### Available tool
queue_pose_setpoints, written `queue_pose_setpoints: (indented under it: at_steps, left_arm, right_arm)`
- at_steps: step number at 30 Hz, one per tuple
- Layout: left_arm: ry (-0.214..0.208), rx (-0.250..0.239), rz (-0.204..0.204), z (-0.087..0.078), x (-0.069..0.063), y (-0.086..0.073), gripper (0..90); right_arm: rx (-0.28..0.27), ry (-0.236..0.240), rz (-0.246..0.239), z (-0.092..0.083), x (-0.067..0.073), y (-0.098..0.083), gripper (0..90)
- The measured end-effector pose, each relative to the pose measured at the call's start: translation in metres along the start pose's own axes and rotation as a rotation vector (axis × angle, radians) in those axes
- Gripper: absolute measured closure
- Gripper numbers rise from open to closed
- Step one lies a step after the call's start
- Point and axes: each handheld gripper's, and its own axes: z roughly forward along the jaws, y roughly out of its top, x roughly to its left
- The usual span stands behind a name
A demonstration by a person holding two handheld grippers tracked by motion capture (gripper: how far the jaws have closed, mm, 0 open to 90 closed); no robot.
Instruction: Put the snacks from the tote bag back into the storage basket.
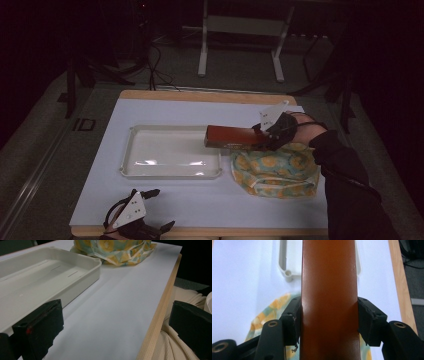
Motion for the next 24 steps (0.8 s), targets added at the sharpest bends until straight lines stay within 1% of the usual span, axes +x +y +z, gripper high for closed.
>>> queue_pose_setpoints:
  at_steps: [2,3,4,6,8,14,15,19,20,24]
  left_arm:
    - [-0.001,-0.001,0.002,0.0,0.0,0.0,0.0]
    - [-0.002,0.0,0.003,0.0,0.0,0.0,0.0]
    - [-0.002,0.001,0.004,0.0,0.0,0.0,0.0]
    - [-0.003,0.0,0.004,0.0,-0.001,0.0,0.0]
    - [-0.005,0.0,0.005,0.0,-0.001,0.0,0.0]
    - [-0.008,0.002,0.009,0.0,-0.001,0.0,0.0]
    - [-0.009,0.001,0.009,0.0,-0.001,0.0,0.0]
    - [-0.011,0.002,0.01,0.0,-0.001,0.0,0.0]
    - [-0.013,0.001,0.01,0.0,-0.001,0.0,0.0]
    - [-0.014,0.0,0.01,0.0,-0.001,0.0,0.0]
  right_arm:
    - [0.0,0.009,-0.004,0.005,0.0,0.006,43.1]
    - [0.007,0.019,-0.015,0.01,0.001,0.011,43.1]
    - [0.007,0.019,-0.015,0.01,0.001,0.011,43.1]
    - [0.01,0.027,-0.029,0.017,0.002,0.019,43.1]
    - [0.01,0.029,-0.033,0.02,0.002,0.021,43.1]
    - [-0.006,0.05,-0.065,0.033,0.004,0.037,43.1]
    - [-0.006,0.054,-0.073,0.038,0.004,0.042,43.1]
    - [-0.01,0.061,-0.083,0.044,0.006,0.047,43.1]
    - [-0.017,0.068,-0.091,0.049,0.007,0.051,43.1]
    - [-0.018,0.072,-0.098,0.052,0.008,0.054,43.1]
